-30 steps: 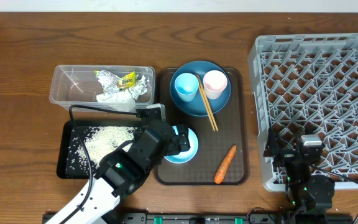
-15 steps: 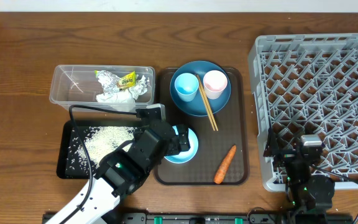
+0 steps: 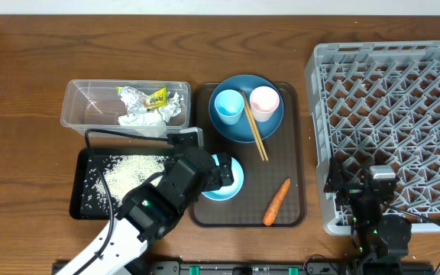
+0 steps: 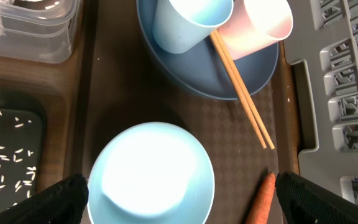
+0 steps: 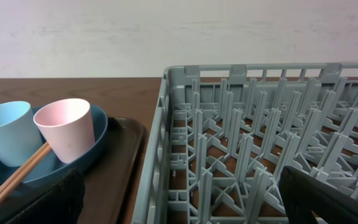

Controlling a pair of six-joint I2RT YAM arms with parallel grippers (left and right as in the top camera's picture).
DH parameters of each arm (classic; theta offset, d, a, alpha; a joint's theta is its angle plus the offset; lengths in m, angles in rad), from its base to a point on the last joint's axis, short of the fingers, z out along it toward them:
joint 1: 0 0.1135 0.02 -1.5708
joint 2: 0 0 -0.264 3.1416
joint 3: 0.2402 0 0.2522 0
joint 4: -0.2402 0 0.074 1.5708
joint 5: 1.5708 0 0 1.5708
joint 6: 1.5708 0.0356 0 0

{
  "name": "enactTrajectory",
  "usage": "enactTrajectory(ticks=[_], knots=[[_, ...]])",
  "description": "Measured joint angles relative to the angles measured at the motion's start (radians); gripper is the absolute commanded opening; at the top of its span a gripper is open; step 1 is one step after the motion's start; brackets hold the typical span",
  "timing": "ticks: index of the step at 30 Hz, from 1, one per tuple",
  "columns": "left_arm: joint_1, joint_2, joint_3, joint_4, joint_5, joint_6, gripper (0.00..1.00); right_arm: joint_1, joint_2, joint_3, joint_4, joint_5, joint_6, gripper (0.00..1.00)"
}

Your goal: Sort waste into correct bins and load items into the dishwasher rack

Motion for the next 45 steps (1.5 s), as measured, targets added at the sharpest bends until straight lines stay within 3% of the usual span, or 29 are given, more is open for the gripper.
enactTrajectory(ticks=[26,35,45], knots=[[0.007,-0.018,0.000,-0.005,-0.032,0.000,0.99,0.000,0.000,0.000,0.000,0.000,0.000,0.99],[0.210,-0.422,0.002,-0.027,-0.065,0.000,0.99,0.000,0.001,0.000,0.000,0.000,0.000,0.99],[0.438,-0.716,0.006,-0.236,-0.082,0.000,0.99,0.000,0.002,0.000,0.000,0.000,0.000,0.99]])
